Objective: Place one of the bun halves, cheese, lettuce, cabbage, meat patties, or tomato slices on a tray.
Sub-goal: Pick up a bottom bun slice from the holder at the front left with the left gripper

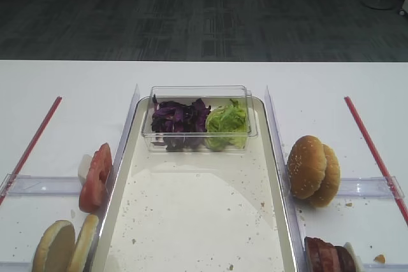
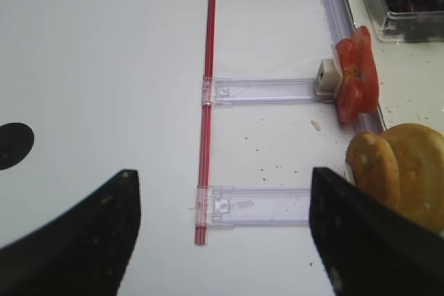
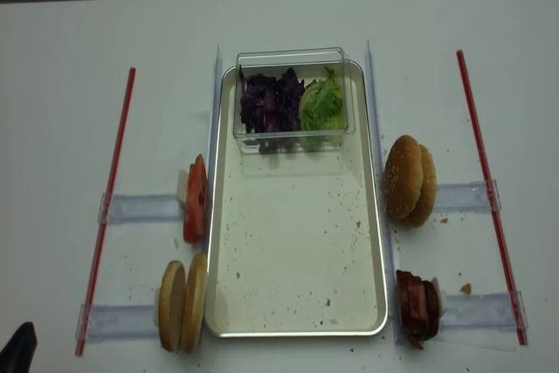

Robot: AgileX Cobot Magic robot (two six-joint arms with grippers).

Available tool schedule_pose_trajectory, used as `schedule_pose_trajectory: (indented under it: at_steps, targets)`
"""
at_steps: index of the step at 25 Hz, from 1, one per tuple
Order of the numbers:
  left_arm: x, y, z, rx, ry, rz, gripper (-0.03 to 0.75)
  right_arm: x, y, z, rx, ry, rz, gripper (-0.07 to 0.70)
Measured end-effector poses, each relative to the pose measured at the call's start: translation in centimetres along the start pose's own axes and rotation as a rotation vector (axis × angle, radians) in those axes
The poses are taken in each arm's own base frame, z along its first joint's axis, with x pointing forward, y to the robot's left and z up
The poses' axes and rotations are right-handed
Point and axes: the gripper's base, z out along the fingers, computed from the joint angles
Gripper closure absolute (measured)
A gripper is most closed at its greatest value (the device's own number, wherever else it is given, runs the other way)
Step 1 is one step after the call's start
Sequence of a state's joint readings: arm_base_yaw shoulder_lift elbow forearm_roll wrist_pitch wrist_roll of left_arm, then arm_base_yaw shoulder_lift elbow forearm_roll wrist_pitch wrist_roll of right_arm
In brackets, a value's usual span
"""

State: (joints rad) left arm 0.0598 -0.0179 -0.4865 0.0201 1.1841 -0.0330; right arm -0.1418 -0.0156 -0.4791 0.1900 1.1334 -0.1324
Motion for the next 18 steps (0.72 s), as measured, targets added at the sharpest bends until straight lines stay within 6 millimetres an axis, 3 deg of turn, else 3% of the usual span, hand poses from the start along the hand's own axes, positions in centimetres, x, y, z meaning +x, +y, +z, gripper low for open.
schedule_pose_trajectory:
  at_steps: [18]
  targets:
    - [0.0, 0.0, 0.0, 0.0, 0.0, 0.0, 0.242, 0.0, 0.0, 0.0, 0.0, 0.0, 0.0, -0.06]
